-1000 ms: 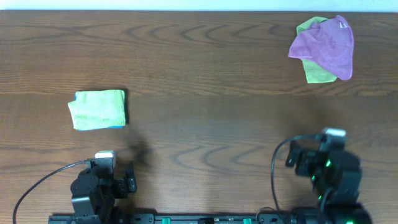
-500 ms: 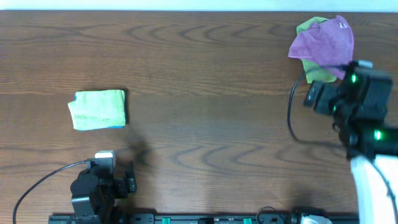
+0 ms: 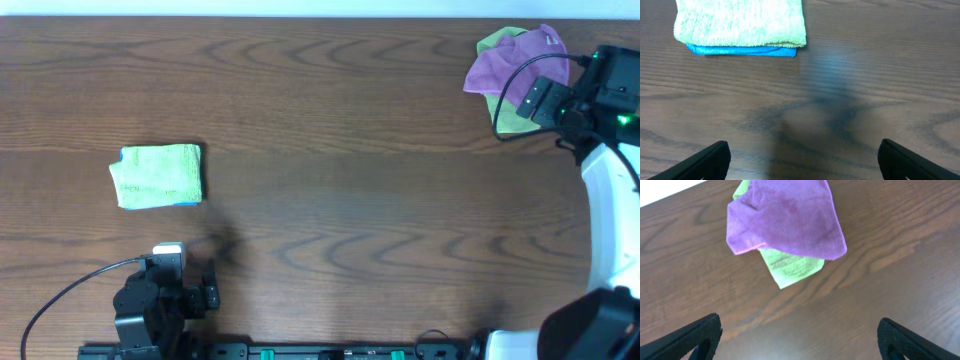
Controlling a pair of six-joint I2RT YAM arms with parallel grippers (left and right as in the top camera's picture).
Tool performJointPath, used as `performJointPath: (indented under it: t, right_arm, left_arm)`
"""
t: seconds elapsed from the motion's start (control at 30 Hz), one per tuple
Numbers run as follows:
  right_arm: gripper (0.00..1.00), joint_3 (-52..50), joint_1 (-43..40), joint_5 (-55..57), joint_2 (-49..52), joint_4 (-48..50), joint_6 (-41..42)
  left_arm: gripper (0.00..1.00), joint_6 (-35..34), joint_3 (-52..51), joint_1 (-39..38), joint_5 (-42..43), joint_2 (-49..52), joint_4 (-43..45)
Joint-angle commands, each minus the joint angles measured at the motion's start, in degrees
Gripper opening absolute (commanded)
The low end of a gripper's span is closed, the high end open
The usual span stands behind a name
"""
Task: Fold the cloth
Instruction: 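Reach the right gripper to the crumpled pink cloth at top right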
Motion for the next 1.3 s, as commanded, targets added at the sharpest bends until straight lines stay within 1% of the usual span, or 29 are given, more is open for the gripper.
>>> performJointPath:
  t: [0.0,0.2,0.37,0.5,0.63,0.77,1.0,1.1,1.27]
  right_arm:
    - [0.99,1.5,-0.5,-0.7,0.6,1.5,1.0]
    - [0.99,1.5,-0.6,3.9,0.8,4.6,1.0]
    - [0.99,1.5,-0.6,3.4,2.7,10.6,-2.1]
    - [0.99,1.5,-0.7,2.7,5.5,15.5,-2.3]
    - [0.99,2.6,-0.7,1.4,9.5,18.1,-2.2]
    - [0.99,8.4,-0.7,1.3,16.3,17.2,-2.3]
    - [0.99,21.5,-0.7,-0.8,27.1,11.8,-2.5]
    - [0.99,24.1,-0.7,-2.5,30.2,11.3,-2.4]
    - [0.99,25.0,-0.7,-3.5,33.9,11.6,-2.0]
  left_arm:
    - [0.96,1.2,-0.5,-0.2,-0.4,-0.3,-3.3]
    - [0.95,1.2,-0.5,-0.2,-0.4,-0.3,-3.3]
    - [0.95,1.2,-0.5,-0.2,-0.4,-0.3,-3.3]
    - [0.96,1.2,-0.5,-0.2,-0.4,-0.3,-3.3]
    - [0.96,1.2,-0.5,-0.2,-0.4,-0.3,-3.3]
    - [0.96,1.2,-0.5,-0.2,-0.4,-0.3,-3.3]
    - [0.96,1.2,-0.5,-0.2,-0.4,-0.3,-3.3]
    - [0.96,1.2,-0.5,-0.2,-0.4,-0.3,-3.3]
    - [0.96,1.2,-0.5,-0.2,-0.4,-0.3,-3.3]
